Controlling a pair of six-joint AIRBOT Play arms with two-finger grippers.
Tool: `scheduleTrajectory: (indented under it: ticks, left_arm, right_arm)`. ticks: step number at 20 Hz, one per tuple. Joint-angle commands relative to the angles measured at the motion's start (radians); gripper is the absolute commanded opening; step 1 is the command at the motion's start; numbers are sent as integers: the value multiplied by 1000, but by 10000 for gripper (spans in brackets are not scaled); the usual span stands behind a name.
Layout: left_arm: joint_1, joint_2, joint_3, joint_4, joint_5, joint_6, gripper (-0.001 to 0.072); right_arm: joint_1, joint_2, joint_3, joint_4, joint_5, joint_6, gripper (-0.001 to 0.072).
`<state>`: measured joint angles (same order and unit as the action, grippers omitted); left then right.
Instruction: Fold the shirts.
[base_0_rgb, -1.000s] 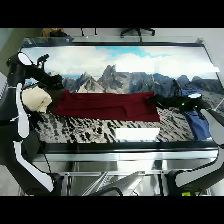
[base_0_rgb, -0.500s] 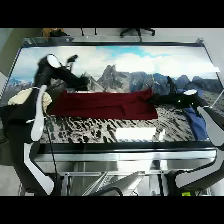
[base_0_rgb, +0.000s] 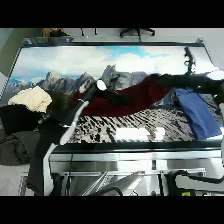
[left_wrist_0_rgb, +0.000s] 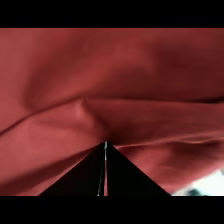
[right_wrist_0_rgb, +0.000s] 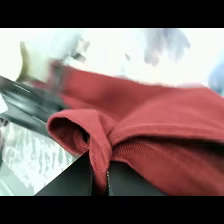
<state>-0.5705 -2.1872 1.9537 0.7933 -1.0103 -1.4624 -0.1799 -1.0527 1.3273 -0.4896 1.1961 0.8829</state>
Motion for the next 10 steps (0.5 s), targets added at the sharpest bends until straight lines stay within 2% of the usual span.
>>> scheduleTrajectory:
  ticks: [1, 4, 7, 10]
  left_arm:
    - [-80, -106, 125, -150, 41, 2, 12]
    - [-55, -79, 127, -301, 7, 10, 12]
    - [46, 19, 126, -324, -130, 38, 12]
    - [203, 204, 69, -324, -253, 58, 12]
  right_arm:
    - [0, 60, 61, -14, 17, 13, 28]
    - [0, 52, 68, -51, 22, 58, 28]
    - [2, 39, 68, -75, 43, 84, 28]
    - [13, 26, 68, -70, 43, 126, 29]
